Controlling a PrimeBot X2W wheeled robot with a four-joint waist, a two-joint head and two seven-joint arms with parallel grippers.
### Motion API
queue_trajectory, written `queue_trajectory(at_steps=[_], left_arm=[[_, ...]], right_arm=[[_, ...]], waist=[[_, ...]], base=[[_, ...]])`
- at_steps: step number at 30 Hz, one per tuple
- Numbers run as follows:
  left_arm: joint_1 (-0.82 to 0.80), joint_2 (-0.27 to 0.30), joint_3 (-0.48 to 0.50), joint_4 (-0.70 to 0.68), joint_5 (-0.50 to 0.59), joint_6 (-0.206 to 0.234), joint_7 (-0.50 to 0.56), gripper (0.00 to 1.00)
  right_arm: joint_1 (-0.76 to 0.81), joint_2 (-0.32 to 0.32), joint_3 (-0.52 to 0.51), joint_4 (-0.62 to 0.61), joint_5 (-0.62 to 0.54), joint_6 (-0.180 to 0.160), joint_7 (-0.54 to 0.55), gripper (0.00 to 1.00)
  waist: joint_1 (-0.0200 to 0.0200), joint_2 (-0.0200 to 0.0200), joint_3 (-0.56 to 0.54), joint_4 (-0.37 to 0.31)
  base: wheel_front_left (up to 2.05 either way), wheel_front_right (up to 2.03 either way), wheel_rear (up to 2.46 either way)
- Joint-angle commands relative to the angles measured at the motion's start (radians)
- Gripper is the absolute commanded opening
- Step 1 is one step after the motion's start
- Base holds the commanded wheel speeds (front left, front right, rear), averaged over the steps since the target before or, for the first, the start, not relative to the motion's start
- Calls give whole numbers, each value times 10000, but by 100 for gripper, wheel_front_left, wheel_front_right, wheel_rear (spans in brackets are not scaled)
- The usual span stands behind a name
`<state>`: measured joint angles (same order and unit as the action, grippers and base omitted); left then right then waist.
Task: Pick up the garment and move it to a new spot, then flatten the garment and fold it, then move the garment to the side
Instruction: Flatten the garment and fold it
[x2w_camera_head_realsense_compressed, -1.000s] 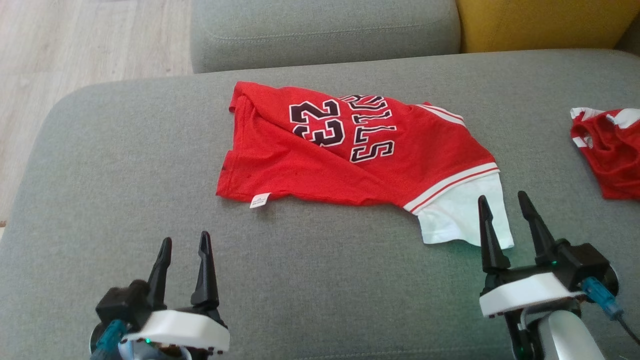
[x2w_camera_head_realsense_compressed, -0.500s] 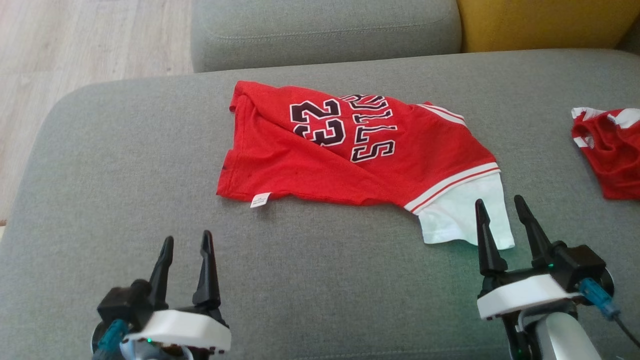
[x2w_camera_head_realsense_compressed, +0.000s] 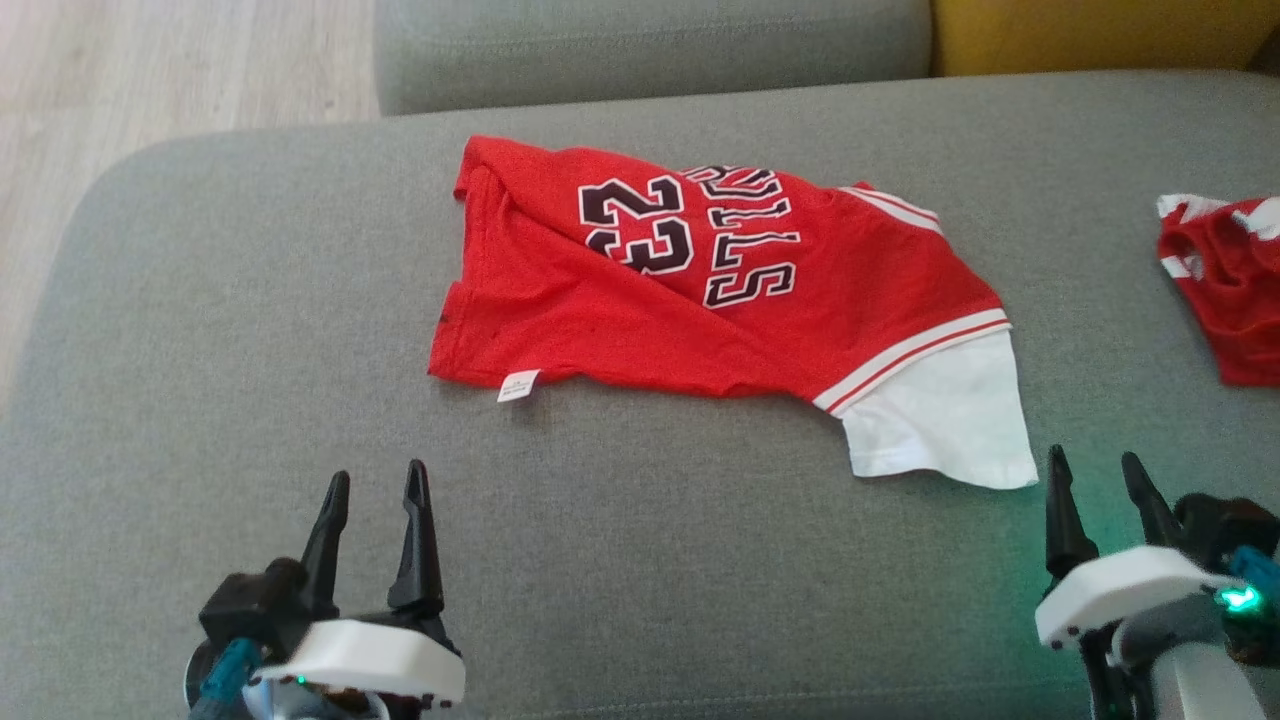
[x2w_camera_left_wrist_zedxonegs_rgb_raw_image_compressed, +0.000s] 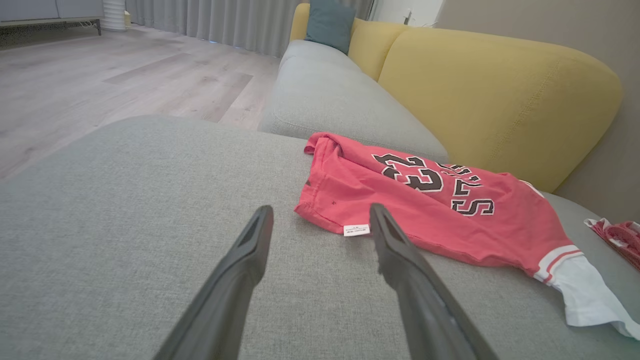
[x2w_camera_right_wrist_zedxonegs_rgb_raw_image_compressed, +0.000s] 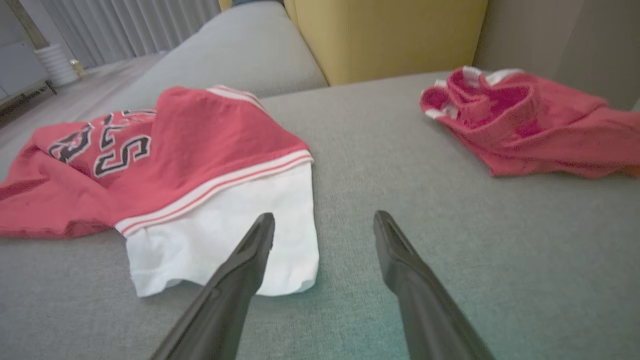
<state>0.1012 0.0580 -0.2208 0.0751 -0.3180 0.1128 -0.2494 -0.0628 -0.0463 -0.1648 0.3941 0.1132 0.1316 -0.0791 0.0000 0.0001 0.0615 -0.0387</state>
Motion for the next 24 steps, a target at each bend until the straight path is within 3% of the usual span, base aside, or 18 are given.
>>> queue_trajectory(at_steps=[1,10,18,19,20,21,23,24], left_arm=[[-356,-55,212,-258,94,-79,-124,100],[-608,-69,108,-139,129,-117,-124,100],[-692,-73,177,-76,149,-128,-124,100],[-697,-74,188,-74,152,-132,-124,100],[-701,-74,200,-72,157,-135,-124,100],[-703,-74,214,-71,164,-134,-124,100],[-698,-75,239,-70,176,-136,-124,100],[-695,-75,250,-74,182,-136,-124,100]], right_arm=[[-720,-40,139,-64,31,-9,210,100],[-1500,-40,66,1662,6,-9,857,100],[-1977,-39,302,3005,257,-9,420,100],[-2053,-39,353,3135,283,-9,370,95],[-2123,-39,410,3260,309,-9,332,71],[-2192,-39,474,3380,347,-9,308,38],[-2301,-39,603,3603,458,-9,326,0],[-2337,-39,665,3682,533,-9,324,0]], waist=[[0,-1,198,63],[0,-1,661,332],[0,-1,766,474],[0,-1,772,475],[0,-1,775,472],[0,-1,775,466],[0,-1,770,444],[0,-1,767,427]], base=[[0,0,0],[0,0,0],[0,0,0],[0,0,0],[0,0,0],[0,0,0],[0,0,0],[0,0,0]])
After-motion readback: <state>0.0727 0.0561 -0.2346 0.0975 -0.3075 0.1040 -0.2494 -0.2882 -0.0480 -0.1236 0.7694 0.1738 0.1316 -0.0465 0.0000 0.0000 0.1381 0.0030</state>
